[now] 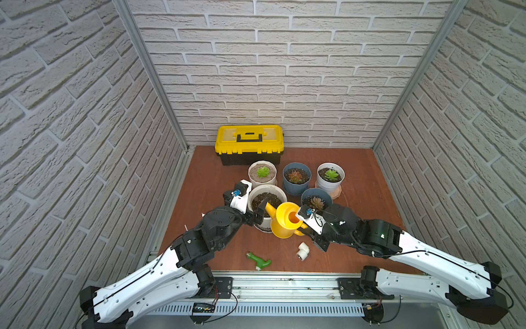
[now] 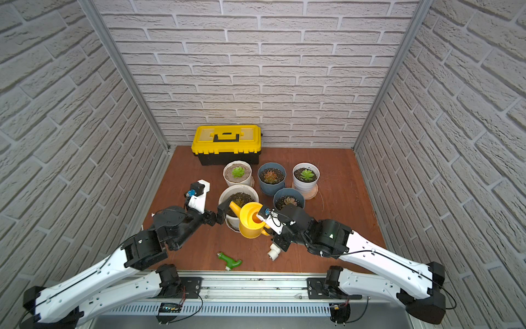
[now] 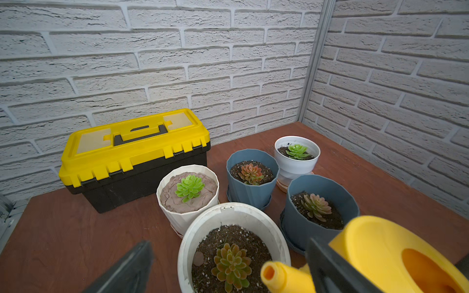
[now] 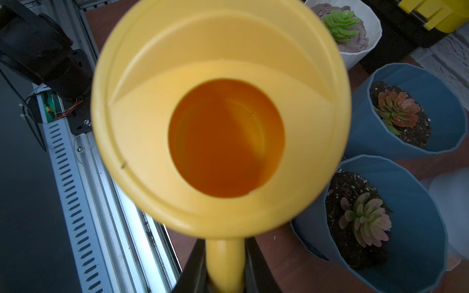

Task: Water the succulent around the soil edge
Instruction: Pick up the watering can from the center of the board.

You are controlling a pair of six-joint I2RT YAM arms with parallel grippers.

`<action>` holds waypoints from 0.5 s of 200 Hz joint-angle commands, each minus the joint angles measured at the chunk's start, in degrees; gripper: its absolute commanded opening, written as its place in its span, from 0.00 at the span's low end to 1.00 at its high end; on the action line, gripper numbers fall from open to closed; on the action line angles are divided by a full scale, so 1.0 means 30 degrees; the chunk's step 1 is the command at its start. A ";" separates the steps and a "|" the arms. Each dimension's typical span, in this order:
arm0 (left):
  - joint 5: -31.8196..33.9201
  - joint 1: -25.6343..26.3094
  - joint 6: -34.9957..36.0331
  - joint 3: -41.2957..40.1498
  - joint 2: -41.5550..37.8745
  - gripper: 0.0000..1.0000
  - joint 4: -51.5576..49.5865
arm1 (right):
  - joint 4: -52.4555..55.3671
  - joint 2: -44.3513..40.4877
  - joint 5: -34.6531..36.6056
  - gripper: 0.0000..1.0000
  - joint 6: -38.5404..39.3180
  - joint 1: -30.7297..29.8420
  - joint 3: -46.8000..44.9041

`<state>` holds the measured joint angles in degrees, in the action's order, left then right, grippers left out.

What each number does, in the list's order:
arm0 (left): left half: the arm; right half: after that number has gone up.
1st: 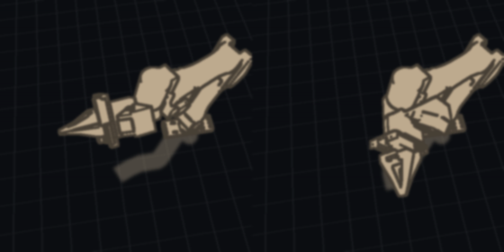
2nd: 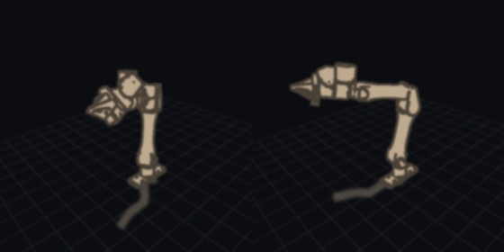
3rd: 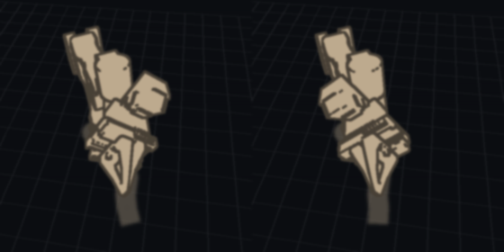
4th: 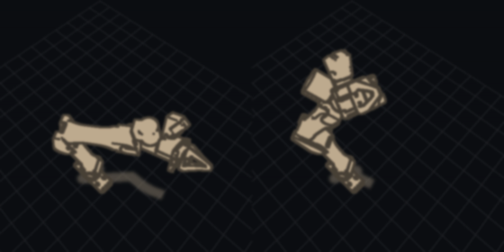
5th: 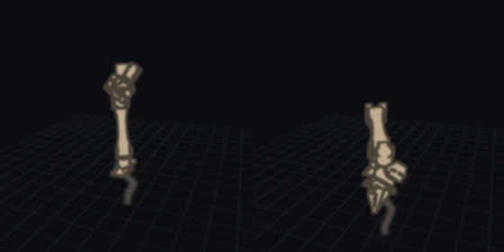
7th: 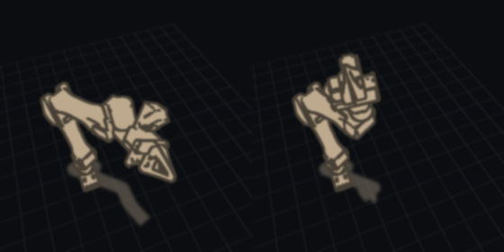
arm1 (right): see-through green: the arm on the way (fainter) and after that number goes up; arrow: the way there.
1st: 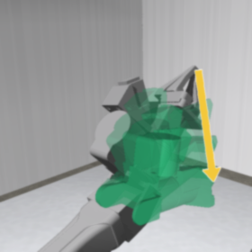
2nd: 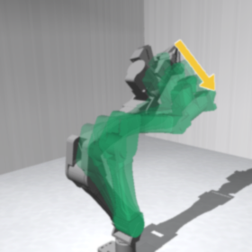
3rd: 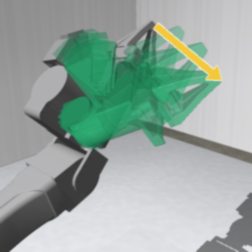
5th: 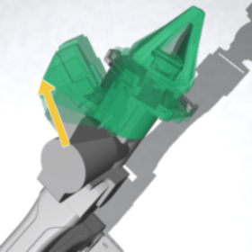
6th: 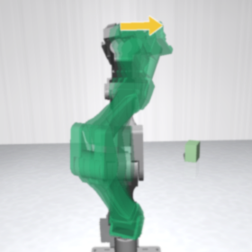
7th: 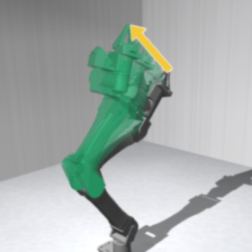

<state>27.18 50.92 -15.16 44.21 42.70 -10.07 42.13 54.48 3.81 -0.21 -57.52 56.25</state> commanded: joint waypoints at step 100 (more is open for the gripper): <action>-0.0923 -0.0341 -0.1254 -0.0740 0.1950 0.98 0.0607 | -0.7284 -0.3711 0.0647 0.03 0.1563 0.0097 -0.0500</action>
<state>25.61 50.37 -16.88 44.34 48.66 -9.37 35.44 47.94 3.29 3.60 -57.52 56.03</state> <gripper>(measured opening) 0.983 0.220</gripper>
